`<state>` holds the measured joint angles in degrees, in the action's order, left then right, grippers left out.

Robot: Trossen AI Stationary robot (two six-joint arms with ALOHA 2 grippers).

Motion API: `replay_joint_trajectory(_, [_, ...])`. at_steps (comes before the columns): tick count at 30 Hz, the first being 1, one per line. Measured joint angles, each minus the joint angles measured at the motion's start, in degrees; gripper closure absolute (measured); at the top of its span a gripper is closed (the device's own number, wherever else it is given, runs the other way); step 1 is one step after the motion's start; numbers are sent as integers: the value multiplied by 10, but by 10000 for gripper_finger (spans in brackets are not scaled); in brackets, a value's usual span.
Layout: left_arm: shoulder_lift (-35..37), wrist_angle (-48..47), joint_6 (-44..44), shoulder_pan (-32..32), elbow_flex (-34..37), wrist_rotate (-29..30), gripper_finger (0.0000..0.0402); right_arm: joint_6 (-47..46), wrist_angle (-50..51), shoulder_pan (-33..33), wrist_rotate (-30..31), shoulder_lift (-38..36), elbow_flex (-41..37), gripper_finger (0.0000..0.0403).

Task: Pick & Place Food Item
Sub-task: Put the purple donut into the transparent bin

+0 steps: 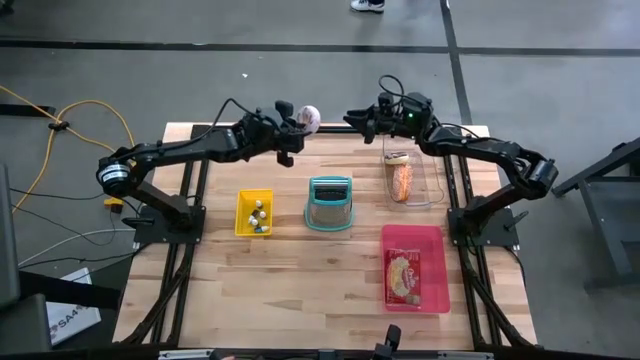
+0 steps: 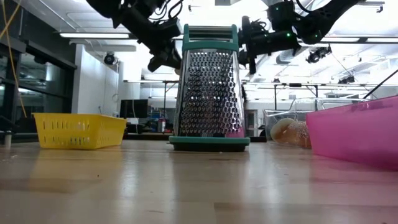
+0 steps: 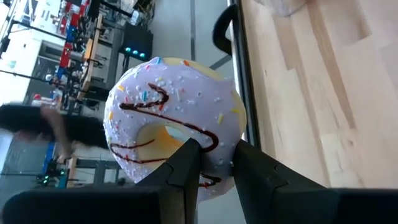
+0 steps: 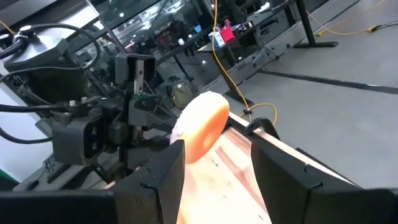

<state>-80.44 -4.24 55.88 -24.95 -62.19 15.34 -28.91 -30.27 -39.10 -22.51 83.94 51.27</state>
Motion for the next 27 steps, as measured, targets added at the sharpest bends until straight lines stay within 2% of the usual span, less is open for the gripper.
replay_joint_trajectory(19, [0,5,-60,2,0,3,319,1,1,1,-1,0,1,229])
replay_joint_trajectory(27, [0,5,-63,-23,0,2,319,2,2,1,0,0,1,229])
